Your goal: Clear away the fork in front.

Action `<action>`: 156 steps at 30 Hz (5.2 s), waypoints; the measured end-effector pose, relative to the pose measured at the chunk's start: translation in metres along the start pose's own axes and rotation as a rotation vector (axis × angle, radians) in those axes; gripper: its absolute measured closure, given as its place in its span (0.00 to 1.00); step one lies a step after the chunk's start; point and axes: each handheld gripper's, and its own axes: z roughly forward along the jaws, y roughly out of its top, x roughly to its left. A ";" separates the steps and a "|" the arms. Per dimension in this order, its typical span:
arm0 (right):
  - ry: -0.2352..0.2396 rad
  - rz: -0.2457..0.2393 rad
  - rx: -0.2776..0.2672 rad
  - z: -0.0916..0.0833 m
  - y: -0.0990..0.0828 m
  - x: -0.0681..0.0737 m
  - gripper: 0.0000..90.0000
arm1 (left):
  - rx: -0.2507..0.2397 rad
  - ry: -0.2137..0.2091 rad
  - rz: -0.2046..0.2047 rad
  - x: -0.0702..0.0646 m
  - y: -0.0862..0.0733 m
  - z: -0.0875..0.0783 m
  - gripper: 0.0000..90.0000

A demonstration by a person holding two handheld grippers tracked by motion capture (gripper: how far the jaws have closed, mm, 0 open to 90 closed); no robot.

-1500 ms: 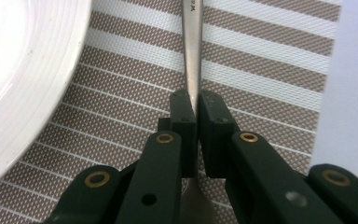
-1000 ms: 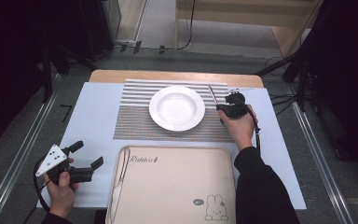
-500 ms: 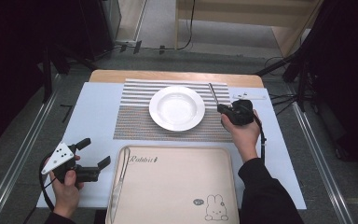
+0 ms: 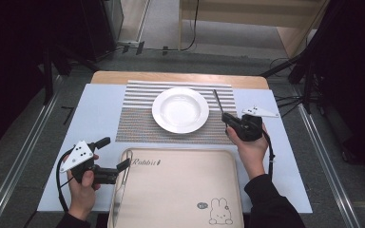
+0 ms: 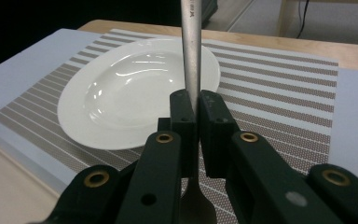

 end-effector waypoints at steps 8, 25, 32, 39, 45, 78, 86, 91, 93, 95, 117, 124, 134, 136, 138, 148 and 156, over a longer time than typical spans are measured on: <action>0.035 -0.019 -0.051 -0.015 -0.004 0.012 0.93 | -0.007 -0.042 -0.006 -0.013 0.009 0.020 0.00; 0.089 -0.015 -0.128 -0.040 -0.030 0.034 0.93 | -0.010 -0.101 0.007 -0.037 0.029 0.047 0.00; 0.109 -0.023 -0.146 -0.044 -0.039 0.047 0.93 | -0.017 -0.121 0.001 -0.045 0.036 0.058 0.00; 0.130 -0.033 -0.171 -0.049 -0.042 0.060 0.93 | -0.012 -0.137 -0.002 -0.050 0.039 0.065 0.00; 0.168 -0.044 -0.179 -0.052 -0.046 0.076 0.93 | -0.020 -0.152 -0.024 -0.051 0.040 0.066 0.00; 0.303 -0.173 -0.186 -0.046 -0.060 0.144 0.93 | 0.006 -0.239 -0.184 -0.070 0.044 0.071 0.47; 0.315 -0.213 -0.179 -0.047 -0.062 0.154 0.93 | 0.023 -0.244 -0.242 -0.069 0.042 0.073 0.64; 0.315 -0.223 -0.167 -0.044 -0.064 0.158 0.93 | 0.031 -0.271 -0.310 -0.065 0.038 0.076 0.71; 0.323 -0.233 -0.163 -0.043 -0.066 0.161 0.93 | 0.026 -0.307 -0.328 -0.063 0.036 0.076 0.83; 0.345 -0.241 -0.156 -0.039 -0.067 0.162 0.93 | 0.018 -0.394 -0.361 -0.059 0.035 0.076 0.95; 0.204 -0.204 -0.188 -0.051 -0.060 0.116 0.00 | 0.001 -0.323 -0.250 -0.042 0.039 0.047 0.97; 0.116 -0.167 -0.188 -0.061 -0.062 0.093 0.00 | 0.011 -0.313 -0.241 -0.042 0.038 0.043 0.97; 0.034 -0.192 -0.196 -0.075 -0.068 0.065 0.00 | 0.007 -0.311 -0.230 -0.039 0.037 0.035 0.97; 0.020 -0.195 -0.197 -0.078 -0.069 0.059 0.00 | 0.006 -0.326 -0.232 -0.038 0.037 0.033 0.97; 0.005 -0.188 -0.202 -0.081 -0.070 0.054 0.00 | 0.009 -0.325 -0.227 -0.037 0.037 0.031 0.97; -0.065 -0.172 -0.209 -0.093 -0.078 0.029 0.00 | 0.005 -0.341 -0.239 -0.030 0.037 0.020 0.97; -0.101 -0.152 -0.223 -0.103 -0.082 0.014 0.00 | 0.006 -0.343 -0.242 -0.026 0.037 0.014 0.97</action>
